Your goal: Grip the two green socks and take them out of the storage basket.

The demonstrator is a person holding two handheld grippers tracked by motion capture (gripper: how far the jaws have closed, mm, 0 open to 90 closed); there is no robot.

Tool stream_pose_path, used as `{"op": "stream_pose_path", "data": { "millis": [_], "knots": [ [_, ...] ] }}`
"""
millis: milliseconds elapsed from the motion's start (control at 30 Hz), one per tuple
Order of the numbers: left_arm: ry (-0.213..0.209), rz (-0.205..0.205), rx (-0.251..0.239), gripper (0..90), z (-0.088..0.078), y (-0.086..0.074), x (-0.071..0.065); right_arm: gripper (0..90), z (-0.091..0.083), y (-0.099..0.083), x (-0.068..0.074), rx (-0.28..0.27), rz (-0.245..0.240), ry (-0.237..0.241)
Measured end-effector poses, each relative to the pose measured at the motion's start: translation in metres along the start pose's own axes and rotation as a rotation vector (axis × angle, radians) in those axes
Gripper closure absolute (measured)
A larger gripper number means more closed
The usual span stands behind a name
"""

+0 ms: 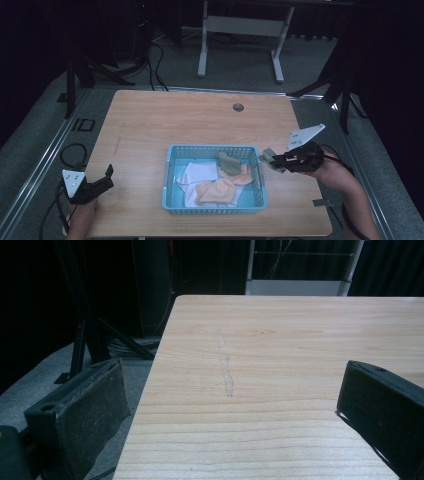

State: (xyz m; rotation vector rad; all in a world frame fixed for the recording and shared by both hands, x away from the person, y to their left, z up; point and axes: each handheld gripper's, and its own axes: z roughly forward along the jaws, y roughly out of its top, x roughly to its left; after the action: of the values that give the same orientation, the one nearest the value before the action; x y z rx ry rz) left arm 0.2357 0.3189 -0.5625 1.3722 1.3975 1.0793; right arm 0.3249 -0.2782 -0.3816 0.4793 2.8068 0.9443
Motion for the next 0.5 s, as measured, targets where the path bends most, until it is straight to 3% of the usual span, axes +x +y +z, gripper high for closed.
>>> {"op": "stream_pose_path", "data": {
  "millis": [233, 500],
  "knots": [
    [0.000, 0.002, 0.000, 0.5, 0.000, 0.000, 0.000, 80.6, -0.006, -0.035, -0.003, 0.023, 0.047, -0.025],
    [-0.001, 0.002, 0.000, 0.4, 0.000, 0.000, 0.000, 80.4, 0.005, -0.074, -0.004, -0.004, 0.098, -0.036]
  ]
}}
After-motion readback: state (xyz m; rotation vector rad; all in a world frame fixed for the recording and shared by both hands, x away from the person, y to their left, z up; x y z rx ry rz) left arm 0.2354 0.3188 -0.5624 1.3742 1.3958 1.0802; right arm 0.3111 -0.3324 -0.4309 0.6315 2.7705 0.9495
